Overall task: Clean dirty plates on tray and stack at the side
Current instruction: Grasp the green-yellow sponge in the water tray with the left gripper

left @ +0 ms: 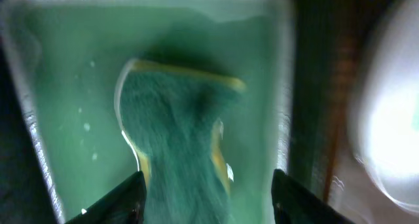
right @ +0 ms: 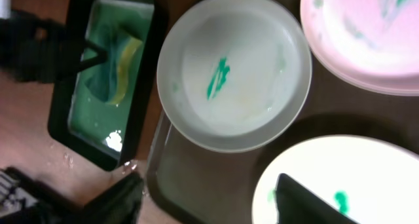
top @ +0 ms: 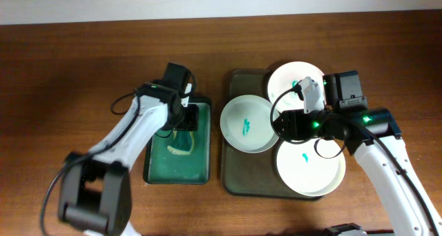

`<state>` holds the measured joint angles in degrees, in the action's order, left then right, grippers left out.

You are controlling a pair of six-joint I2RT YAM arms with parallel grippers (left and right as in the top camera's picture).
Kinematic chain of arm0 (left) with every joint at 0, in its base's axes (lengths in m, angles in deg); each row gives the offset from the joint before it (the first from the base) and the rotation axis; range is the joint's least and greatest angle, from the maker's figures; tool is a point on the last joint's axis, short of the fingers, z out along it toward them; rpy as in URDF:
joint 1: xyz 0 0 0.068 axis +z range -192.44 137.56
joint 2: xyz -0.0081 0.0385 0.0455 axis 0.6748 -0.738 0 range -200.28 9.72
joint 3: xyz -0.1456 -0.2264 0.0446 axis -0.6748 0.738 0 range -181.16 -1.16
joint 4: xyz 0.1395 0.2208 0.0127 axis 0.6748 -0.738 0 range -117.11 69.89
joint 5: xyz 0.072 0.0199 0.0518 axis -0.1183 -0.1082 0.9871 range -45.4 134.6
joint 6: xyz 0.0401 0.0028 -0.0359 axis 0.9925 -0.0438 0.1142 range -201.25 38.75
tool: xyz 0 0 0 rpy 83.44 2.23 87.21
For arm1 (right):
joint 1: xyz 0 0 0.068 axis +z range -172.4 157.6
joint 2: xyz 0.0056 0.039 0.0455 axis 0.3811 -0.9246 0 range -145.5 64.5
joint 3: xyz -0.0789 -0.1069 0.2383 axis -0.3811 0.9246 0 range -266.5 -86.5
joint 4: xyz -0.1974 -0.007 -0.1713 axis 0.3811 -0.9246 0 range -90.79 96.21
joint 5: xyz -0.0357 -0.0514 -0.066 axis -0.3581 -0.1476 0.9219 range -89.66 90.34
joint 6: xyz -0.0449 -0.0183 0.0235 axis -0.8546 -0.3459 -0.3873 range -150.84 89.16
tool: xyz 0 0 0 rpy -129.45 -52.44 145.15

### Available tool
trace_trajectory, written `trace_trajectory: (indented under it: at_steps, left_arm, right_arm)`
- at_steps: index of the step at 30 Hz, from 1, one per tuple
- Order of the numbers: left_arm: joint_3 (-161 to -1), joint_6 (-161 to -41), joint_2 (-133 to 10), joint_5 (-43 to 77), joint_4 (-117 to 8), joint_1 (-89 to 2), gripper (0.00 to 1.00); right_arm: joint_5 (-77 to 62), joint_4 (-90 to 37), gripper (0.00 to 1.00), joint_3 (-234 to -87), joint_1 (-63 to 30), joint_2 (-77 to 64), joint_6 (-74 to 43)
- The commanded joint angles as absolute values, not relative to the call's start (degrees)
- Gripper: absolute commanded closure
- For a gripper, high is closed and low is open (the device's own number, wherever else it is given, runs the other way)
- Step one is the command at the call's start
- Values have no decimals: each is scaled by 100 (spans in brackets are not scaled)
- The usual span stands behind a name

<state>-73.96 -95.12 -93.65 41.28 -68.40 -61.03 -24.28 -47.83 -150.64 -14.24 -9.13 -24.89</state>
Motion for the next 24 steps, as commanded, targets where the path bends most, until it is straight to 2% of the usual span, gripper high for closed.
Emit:
trace_trajectory:
  at_steps: [1, 2, 5, 6, 8, 9, 10, 11, 12, 13, 14, 17, 21, 23, 24]
  left_arm:
    - [-7498, -9901, -10047, 4542, -6458, -5969, 53]
    - [-7498, -9899, -10187, 4498, -6296, -5945, 61]
    - [-7498, -9899, -10397, 4483, -6051, -5952, 96]
    - [-7501, -9896, -10416, 4472, -6040, -5952, 100]
    - [-7645, -9809, -10360, 4393, -6289, -5952, 100]
    - [-7778, -9809, -10314, 4393, -6475, -5952, 100]
    - [-7971, -9809, -10255, 4373, -6740, -5952, 99]
    - [-8187, -9809, -10187, 4314, -7074, -5952, 87]
    - [-8331, -9809, -10135, 4229, -7336, -5952, 70]
    - [-8458, -9809, -10078, 4172, -7594, -5952, 59]
    - [-8491, -9809, -10032, 4113, -7815, -5952, 47]
    - [-8436, -9789, -10030, 4183, -8136, -5952, 48]
    - [-7944, -9837, -10032, 4048, -7983, -6026, 63]
    - [-7525, -9859, -10032, 4032, -7642, -6112, 76]
    - [-7359, -9859, -10032, 4030, -7450, -6149, 79]
  right_arm:
    - [-2472, -4929, 43, -15145, -1456, -784, -2434]
    - [-2472, -4988, 46, -15145, -1456, -736, -2434]
    - [-2474, -5041, 54, -15145, -1456, -696, -2436]
    - [-2474, -5043, 54, -15145, -1454, -701, -2436]
    - [-2474, -5047, 53, -15145, -1454, -701, -2438]
    - [-2472, -5063, 25, -15145, -1454, -701, -2487]
    - [-2459, -5056, 2, -15145, -1454, -701, -2502]
    - [-2455, -5041, 9, -15145, -1456, -701, -2502]
    - [-2448, -5034, 39, -15145, -1456, -701, -2500]
    - [-2415, -5034, 50, -15145, -1456, -703, -2500]
    - [-2109, -5052, 51, -15145, -1456, -707, -2399]
    - [-1576, -5133, 58, -15143, -1456, -711, -1901]
    - [-1524, -5146, 59, -15143, -1461, -764, -1813]
    - [-1491, -5148, 58, -15140, -1465, -854, -1663]
    - [-1458, -5148, 59, -15140, -1465, -913, -1599]
